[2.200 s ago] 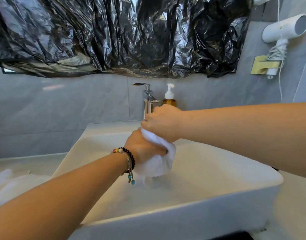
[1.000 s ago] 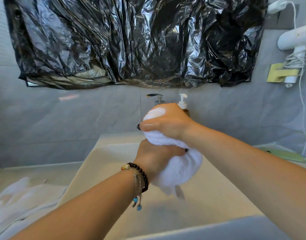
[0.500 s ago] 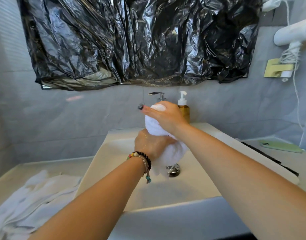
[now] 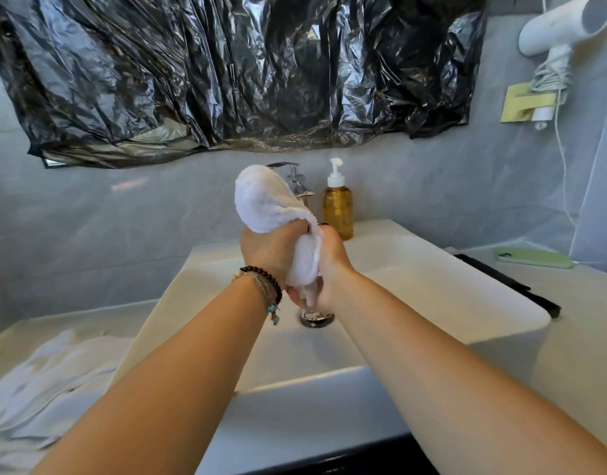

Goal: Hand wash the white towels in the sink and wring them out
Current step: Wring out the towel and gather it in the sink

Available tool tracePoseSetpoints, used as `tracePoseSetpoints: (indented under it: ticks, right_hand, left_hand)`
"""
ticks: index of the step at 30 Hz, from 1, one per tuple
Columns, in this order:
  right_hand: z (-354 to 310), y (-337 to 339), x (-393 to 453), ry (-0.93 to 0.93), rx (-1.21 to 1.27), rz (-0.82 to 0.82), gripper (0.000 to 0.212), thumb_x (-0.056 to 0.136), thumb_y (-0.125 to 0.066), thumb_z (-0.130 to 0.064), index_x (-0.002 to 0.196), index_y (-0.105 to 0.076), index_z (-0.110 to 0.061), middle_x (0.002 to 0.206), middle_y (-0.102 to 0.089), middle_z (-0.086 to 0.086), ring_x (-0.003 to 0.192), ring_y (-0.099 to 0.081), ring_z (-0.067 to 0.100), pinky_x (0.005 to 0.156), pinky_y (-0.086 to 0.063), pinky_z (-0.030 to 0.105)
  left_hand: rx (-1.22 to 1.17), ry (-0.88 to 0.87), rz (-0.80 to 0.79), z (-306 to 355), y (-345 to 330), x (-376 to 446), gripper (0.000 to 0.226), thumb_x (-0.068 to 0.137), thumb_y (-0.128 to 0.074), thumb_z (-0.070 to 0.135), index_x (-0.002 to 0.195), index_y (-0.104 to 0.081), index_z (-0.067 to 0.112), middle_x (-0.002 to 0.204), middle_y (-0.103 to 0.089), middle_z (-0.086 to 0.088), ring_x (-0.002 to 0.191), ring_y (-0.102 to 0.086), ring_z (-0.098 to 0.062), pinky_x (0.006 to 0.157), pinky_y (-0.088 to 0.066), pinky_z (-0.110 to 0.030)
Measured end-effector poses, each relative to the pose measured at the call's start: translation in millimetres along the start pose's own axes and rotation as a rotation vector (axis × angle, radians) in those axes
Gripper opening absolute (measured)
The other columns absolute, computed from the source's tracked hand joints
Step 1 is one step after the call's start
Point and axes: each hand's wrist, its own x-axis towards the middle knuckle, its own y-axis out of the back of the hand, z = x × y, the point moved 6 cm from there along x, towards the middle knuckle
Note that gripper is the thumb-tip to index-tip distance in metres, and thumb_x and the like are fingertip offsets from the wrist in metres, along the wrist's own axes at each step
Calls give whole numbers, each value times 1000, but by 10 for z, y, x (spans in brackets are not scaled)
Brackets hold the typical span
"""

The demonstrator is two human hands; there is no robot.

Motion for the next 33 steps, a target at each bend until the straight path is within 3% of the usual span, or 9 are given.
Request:
tracePoseSetpoints:
  ticks: [1,3,6,9,13,20,24,27,33]
  right_hand:
    - [-20,-50,-40,72,14,44,48,79,-46,-61,91,-67,-20,88,-69,4,77,-63,25,62,-53,31]
    - [-41,-112,-42,231,16,159,44,75,-43,-59,82,-62,-21,91,-68,4,85,-63,27,76,-55,39]
    - [-83,-170,-152,422,-45,266,35,86,-41,-51,78,-57,-21,98,-65,5,97,-60,30,94,-49,45]
    - [-163,-234,-188,506,-188,302,29,96,-39,-38,96,-60,-18,104,-62,8,97,-56,30,87,-46,37]
    - [-142,-356,-152,516,-300,278,27,98,-38,-33,91,-56,-15,101,-61,9,96,-56,29,84,-46,37]
    - [-237,-377,-164,727,-487,338,28,98,-38,-32,86,-57,-17,100,-65,12,95,-60,32,85,-50,43]
    - [-315,-421,-212,915,-608,316,30,98,-41,-28,77,-57,-13,83,-59,9,81,-56,29,67,-39,32]
    - [-337,-413,-199,996,-657,297,32,98,-42,-25,71,-53,-13,77,-56,8,76,-52,28,65,-34,31]
    - [-362,-387,-170,1097,-684,140,32,82,-36,-34,54,-38,-19,57,-43,1,59,-42,18,55,-31,29]
  left_hand:
    - [15,-11,7,4,-6,-11,21,62,-76,21,79,-64,19,72,-70,4,66,-68,-12,53,-52,-23]
    - [-21,17,-5,-33,-26,-37,19,66,-77,13,78,-63,18,66,-67,6,62,-65,-12,50,-49,-19]
    - [-211,108,-42,-115,26,-55,35,58,-76,16,92,-69,10,80,-73,-4,71,-70,-19,71,-60,-36]
    - [-375,189,-51,-179,108,-18,61,59,-73,22,116,-65,1,96,-73,-12,78,-71,-25,76,-59,-38]
    - [-393,231,74,-241,250,54,39,78,-72,15,114,-63,3,100,-73,-12,78,-71,-25,73,-61,-38]
    - [-503,276,52,-326,232,139,38,81,-71,18,115,-62,4,103,-73,-14,86,-73,-28,77,-61,-47]
    - [-580,274,5,-329,212,162,40,78,-69,23,113,-65,5,109,-73,-17,95,-73,-32,87,-56,-57]
    - [-589,291,-66,-319,170,156,60,67,-67,31,122,-64,7,115,-71,-17,101,-71,-32,91,-54,-57]
    - [-511,325,-159,-338,111,129,67,67,-62,36,128,-61,10,116,-70,-12,105,-69,-31,88,-55,-53]
